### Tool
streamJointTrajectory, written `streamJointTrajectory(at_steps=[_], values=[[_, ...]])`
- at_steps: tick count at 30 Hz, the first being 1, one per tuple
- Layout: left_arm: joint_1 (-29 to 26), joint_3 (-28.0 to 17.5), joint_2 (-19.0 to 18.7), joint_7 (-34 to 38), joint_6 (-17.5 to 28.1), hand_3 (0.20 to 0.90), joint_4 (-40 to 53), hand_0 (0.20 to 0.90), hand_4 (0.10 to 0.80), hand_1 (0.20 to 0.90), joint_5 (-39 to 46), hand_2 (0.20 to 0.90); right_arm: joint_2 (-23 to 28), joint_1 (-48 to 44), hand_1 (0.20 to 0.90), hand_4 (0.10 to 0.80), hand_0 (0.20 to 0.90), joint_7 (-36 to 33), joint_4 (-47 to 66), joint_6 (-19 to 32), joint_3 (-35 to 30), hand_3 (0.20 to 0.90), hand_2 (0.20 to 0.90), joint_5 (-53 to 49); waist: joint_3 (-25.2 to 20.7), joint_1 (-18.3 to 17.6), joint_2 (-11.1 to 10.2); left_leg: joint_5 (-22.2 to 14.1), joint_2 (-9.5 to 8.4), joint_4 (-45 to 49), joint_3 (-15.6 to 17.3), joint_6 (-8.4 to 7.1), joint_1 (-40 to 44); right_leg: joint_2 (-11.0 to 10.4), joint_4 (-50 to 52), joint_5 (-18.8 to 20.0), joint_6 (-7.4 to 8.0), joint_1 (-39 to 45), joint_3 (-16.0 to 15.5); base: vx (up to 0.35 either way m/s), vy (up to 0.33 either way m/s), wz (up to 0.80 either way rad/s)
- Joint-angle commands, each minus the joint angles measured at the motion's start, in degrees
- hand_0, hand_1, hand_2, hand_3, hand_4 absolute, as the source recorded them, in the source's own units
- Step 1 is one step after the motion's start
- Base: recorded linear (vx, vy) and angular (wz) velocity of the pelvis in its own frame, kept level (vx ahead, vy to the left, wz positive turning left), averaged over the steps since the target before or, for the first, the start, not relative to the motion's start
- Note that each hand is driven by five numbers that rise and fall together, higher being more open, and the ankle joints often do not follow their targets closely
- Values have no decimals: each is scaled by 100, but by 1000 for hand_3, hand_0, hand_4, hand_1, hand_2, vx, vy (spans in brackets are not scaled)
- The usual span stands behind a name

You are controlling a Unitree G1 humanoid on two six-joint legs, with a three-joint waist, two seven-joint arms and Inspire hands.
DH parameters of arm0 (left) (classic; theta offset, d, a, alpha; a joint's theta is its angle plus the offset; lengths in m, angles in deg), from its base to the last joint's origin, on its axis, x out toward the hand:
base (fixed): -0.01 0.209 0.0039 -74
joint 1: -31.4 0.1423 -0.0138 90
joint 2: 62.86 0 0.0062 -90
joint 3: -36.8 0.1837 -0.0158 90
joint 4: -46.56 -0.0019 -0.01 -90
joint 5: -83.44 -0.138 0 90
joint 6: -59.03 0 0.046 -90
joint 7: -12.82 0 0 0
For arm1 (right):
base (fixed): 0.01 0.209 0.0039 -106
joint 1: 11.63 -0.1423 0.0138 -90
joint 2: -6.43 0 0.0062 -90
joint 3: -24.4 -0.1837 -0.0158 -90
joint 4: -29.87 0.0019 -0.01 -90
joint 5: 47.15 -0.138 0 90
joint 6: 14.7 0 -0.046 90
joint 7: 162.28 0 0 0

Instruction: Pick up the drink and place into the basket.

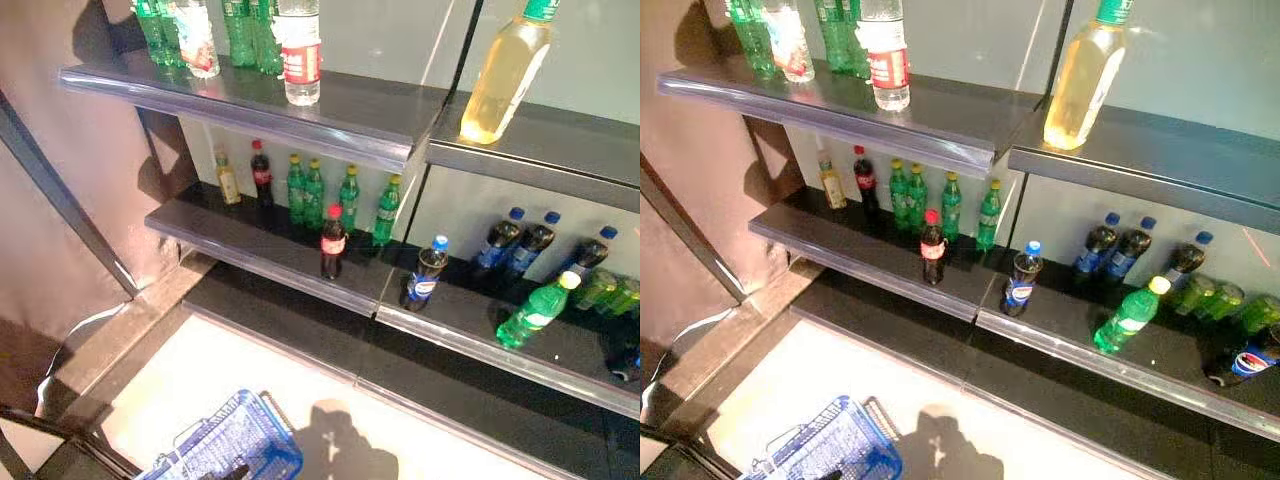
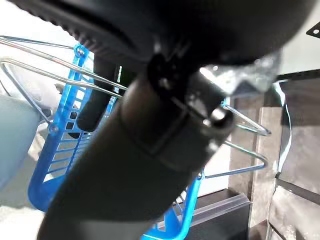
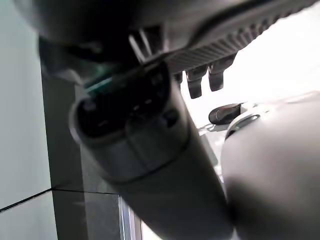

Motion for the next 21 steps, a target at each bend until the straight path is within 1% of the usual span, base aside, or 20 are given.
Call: streamJointTrajectory(at_steps=[1,3,15,17,18,21], values=[[-470,131,435,-293,66,200,93,300,100,300,-28,300,84,-168,900,800,900,-157,-381,-175,125,900,900,105,155,172,132,-304,303,31,129,-104,221,-374,94,451,112,-288,-128,0,0,0],[-475,117,435,-390,148,200,95,300,100,300,53,300,86,-178,900,800,900,-183,-389,-211,130,900,900,120,157,169,129,-307,303,31,133,-102,223,-371,97,449,108,-294,-119,0,0,0],[-477,152,444,-387,196,200,119,300,100,300,25,300,88,-200,900,800,900,-388,-431,-491,146,900,900,226,176,198,126,-310,300,31,113,-100,222,-368,96,446,108,-284,-146,0,0,0],[-468,152,433,-388,192,200,116,300,100,300,6,300,99,-197,900,800,900,-500,-449,-600,155,900,900,321,168,199,126,-313,297,31,104,-100,226,-363,87,443,104,-272,-138,0,0,0],[-469,153,423,-390,175,200,120,300,100,300,6,300,105,-202,900,800,900,-638,-460,-737,157,900,900,404,162,201,129,-309,295,31,104,-99,223,-362,84,444,107,-270,-138,0,0,0],[-477,176,421,-377,160,200,117,300,100,300,16,300,117,-217,900,800,900,-969,-517,-925,166,900,900,374,157,211,134,-311,295,31,95,-96,226,-359,82,441,104,-264,-136,0,0,0]])
